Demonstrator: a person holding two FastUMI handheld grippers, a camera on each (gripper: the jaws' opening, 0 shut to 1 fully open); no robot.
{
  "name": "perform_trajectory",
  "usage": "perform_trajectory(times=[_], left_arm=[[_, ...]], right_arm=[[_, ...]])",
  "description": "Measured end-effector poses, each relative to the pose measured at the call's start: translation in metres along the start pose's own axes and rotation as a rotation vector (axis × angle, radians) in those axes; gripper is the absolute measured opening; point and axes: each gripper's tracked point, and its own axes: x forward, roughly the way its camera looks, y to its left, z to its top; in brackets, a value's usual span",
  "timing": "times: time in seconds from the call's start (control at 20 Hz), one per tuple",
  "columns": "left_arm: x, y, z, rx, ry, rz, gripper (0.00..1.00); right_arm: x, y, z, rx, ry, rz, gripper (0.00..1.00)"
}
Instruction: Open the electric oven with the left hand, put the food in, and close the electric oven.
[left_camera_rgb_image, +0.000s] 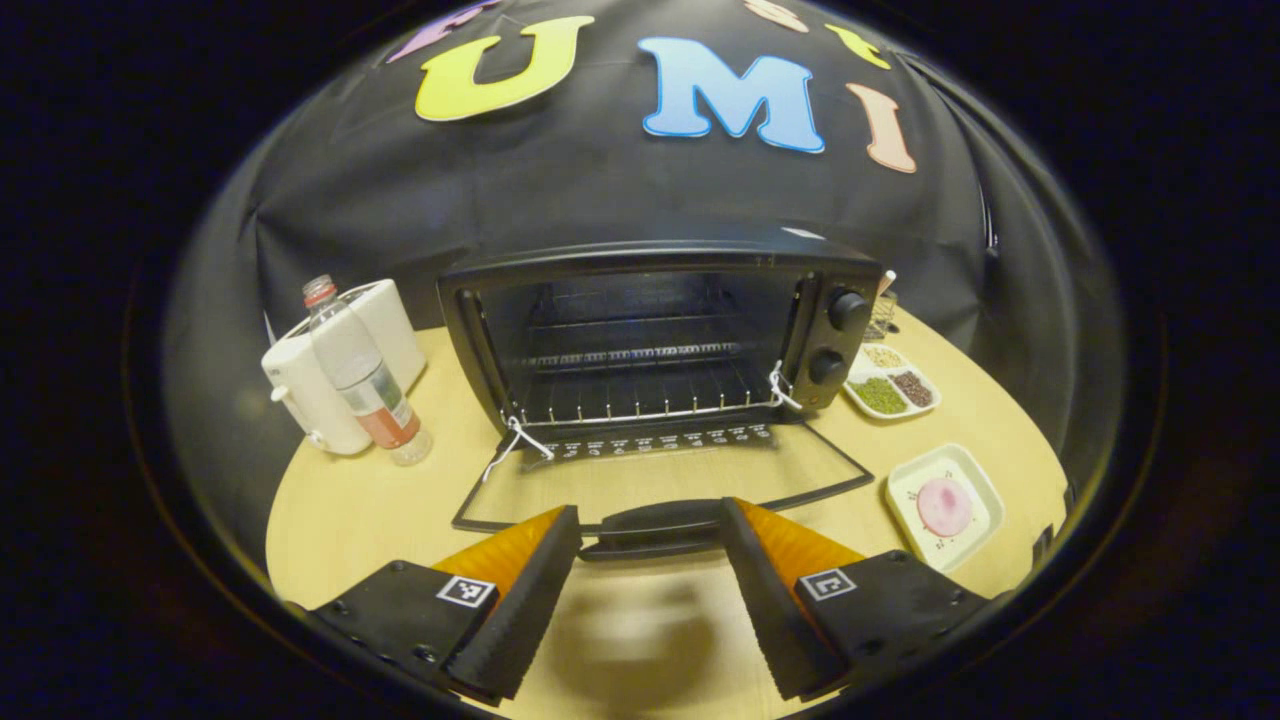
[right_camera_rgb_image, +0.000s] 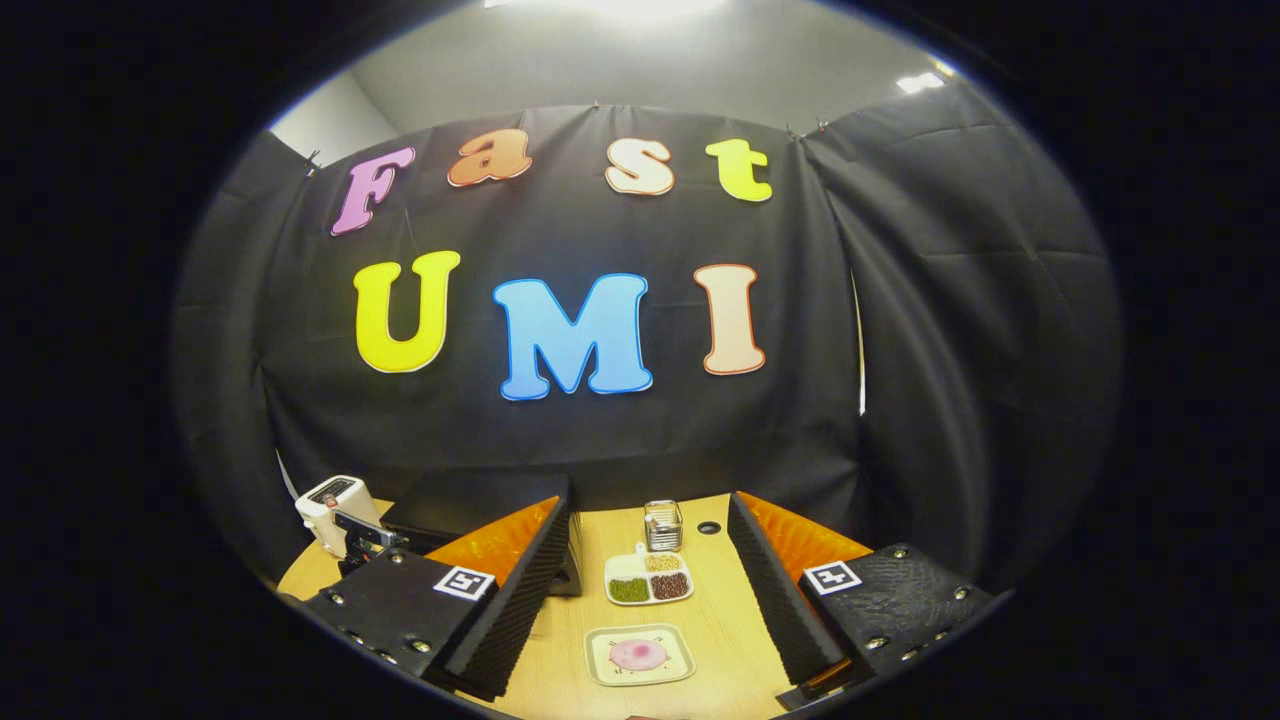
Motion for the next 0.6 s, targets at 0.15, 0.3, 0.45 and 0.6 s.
perform_trajectory(times=[0.15,0.3,0.45,0.6], left_arm=[[0.001,0.009,-0.008,-0.004,0.013,0.007,0.95],[-0.015,0.014,0.017,-0.013,-0.062,-0.002,0.99],[-0.049,0.018,0.064,-0.033,-0.185,-0.021,0.9],[-0.097,0.025,0.123,-0.082,-0.336,-0.038,0.94]], right_arm=[[-0.006,0.001,-0.004,0.0,0.006,-0.017,0.97],[-0.007,0.003,-0.009,-0.002,0.019,-0.024,0.97],[-0.003,0.004,-0.021,0.011,0.059,-0.013,0.97],[0.011,0.002,-0.046,0.053,0.158,0.037,0.97]])
